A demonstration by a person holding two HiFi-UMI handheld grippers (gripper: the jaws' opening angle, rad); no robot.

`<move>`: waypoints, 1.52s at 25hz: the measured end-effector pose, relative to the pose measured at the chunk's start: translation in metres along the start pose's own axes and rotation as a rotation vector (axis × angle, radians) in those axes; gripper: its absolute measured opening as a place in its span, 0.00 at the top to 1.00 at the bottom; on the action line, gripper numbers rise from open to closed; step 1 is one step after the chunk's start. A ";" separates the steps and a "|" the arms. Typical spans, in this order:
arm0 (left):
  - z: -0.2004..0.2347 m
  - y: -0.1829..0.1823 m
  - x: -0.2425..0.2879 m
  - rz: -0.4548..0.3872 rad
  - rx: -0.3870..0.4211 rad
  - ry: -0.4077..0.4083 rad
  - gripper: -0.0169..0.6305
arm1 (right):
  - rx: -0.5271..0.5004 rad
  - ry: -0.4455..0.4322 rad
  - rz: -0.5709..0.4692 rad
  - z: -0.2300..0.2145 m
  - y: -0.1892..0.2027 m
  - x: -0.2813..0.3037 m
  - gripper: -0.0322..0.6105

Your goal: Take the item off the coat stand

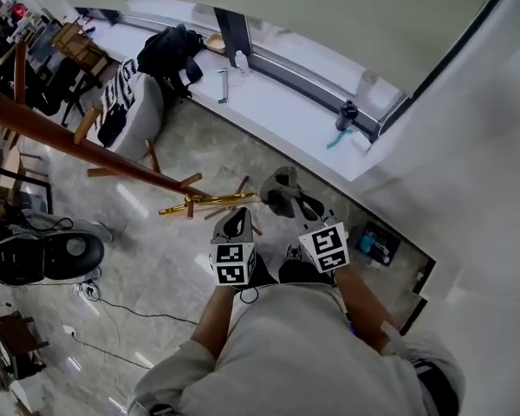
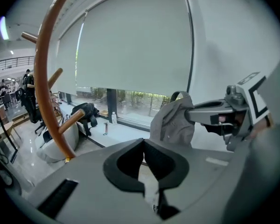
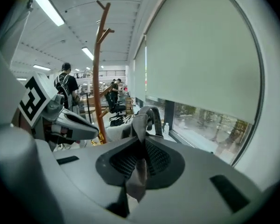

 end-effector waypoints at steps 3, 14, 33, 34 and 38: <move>-0.016 -0.014 0.007 -0.030 0.022 0.016 0.96 | 0.070 0.084 -0.066 -0.025 -0.003 -0.025 0.91; -0.044 -0.076 0.000 -0.176 0.136 0.128 0.96 | 0.098 0.307 -0.184 -0.057 -0.031 -0.086 0.92; -0.064 -0.128 -0.056 -0.385 0.257 0.287 0.96 | -0.004 0.455 -0.383 -0.003 -0.092 -0.160 0.92; -0.066 -0.130 -0.058 -0.394 0.260 0.289 0.96 | -0.009 0.454 -0.380 0.000 -0.092 -0.161 0.92; -0.071 -0.132 -0.063 -0.407 0.270 0.304 0.96 | -0.021 0.457 -0.375 0.006 -0.094 -0.166 0.92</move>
Point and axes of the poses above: the fingertips, and each gripper's own axes: x forward along the fingers, z to its left, y out of its underside, the point moved 1 cm from there along -x, backward along the fingers, and after that the axes turned 7 degrees about x, right-handed, at the moved point
